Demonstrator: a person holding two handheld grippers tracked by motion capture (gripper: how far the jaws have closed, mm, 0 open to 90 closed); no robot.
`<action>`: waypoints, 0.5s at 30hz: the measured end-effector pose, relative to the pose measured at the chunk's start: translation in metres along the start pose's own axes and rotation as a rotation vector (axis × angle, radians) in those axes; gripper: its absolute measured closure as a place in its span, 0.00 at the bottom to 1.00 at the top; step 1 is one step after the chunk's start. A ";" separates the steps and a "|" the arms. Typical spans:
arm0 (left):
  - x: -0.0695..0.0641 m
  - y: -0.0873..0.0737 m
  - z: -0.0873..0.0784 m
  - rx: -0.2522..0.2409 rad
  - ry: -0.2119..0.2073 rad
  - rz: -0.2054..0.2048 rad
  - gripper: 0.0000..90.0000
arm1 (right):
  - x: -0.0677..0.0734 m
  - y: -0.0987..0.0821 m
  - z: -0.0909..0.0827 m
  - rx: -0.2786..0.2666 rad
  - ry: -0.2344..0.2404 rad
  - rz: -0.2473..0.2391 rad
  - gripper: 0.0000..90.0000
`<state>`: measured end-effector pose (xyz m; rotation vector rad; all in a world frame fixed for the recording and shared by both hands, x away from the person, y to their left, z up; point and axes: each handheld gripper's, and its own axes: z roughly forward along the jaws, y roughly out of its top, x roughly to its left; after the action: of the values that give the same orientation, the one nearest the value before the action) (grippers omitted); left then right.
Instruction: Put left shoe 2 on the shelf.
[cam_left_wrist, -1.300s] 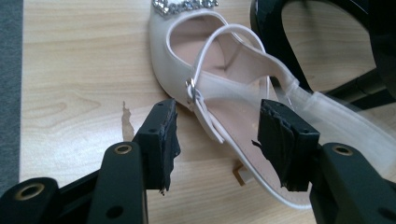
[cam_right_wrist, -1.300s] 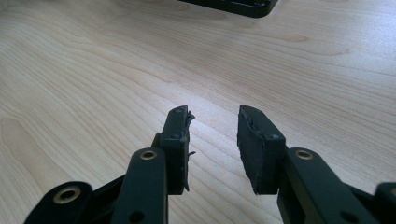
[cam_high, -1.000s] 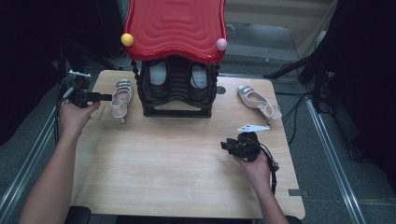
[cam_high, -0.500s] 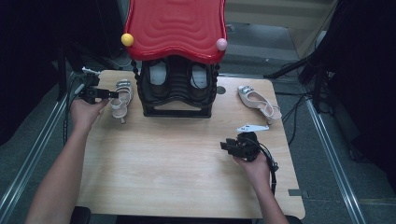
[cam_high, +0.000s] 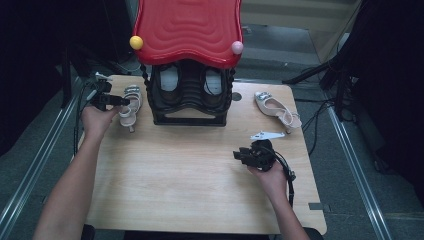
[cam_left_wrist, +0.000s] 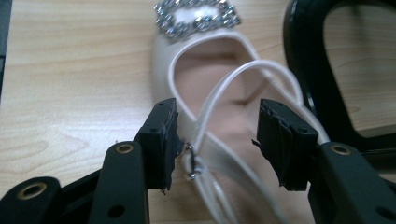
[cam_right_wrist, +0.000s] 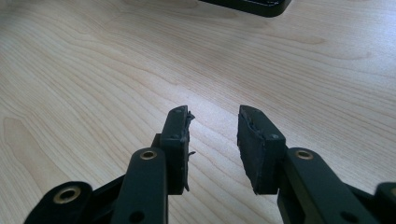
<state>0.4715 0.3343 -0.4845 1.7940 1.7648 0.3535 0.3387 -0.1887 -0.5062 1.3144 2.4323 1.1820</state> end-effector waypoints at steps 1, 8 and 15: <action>0.000 0.000 0.000 0.000 0.000 0.000 0.54 | 0.000 0.000 0.000 0.000 0.002 0.001 0.73; 0.004 -0.004 0.010 0.035 -0.004 -0.012 0.53 | 0.001 0.001 0.002 0.003 0.004 -0.005 0.73; 0.004 -0.004 0.018 0.015 -0.006 -0.041 0.56 | 0.001 0.001 0.002 0.004 0.002 -0.003 0.73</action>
<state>0.4789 0.3336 -0.5021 1.7650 1.8018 0.3193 0.3398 -0.1866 -0.5065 1.3110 2.4387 1.1792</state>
